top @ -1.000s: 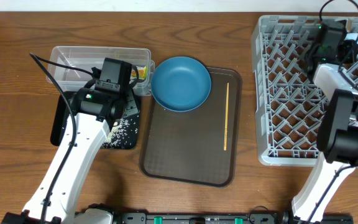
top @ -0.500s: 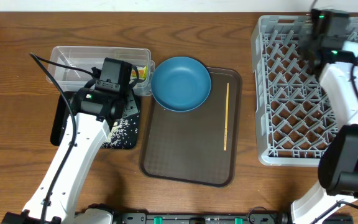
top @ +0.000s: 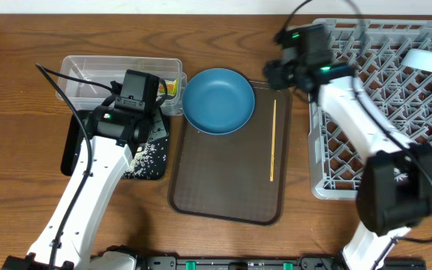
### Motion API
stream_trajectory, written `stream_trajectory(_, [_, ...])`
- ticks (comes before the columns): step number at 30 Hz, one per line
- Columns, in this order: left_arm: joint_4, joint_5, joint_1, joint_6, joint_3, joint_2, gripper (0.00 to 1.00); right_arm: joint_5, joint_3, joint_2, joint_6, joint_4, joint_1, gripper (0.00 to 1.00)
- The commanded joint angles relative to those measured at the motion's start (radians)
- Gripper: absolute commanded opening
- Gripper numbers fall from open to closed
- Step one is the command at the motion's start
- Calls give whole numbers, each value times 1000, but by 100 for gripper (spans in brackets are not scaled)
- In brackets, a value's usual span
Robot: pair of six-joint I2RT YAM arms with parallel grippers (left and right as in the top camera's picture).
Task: Sort waste into correct bins and load items into the dishwasher rack
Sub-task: 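Grasp the edge of the large blue plate with the right gripper and lift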
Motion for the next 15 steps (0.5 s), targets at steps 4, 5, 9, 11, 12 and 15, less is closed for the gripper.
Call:
stream_trajectory(4, [0, -19, 5, -5, 8, -5, 65, 58, -2, 121, 138, -5, 87, 45])
stream_trajectory(5, [0, -19, 5, -5, 8, -5, 65, 79, -2, 135, 153, -5, 98, 43])
stream_trajectory(9, [0, -19, 5, -5, 7, -5, 65, 122, -2, 169, 166, -12, 119, 25])
stream_trajectory(11, [0, -19, 5, -5, 7, -5, 65, 135, -2, 174, 173, -25, 119, 7])
stream_trajectory(12, [0, -19, 5, -5, 7, -5, 65, 151, -2, 174, 185, -30, 118, 2])
stream_trajectory(15, [0, -19, 5, -5, 7, -5, 65, 199, 0, 154, 192, -29, 114, 1])
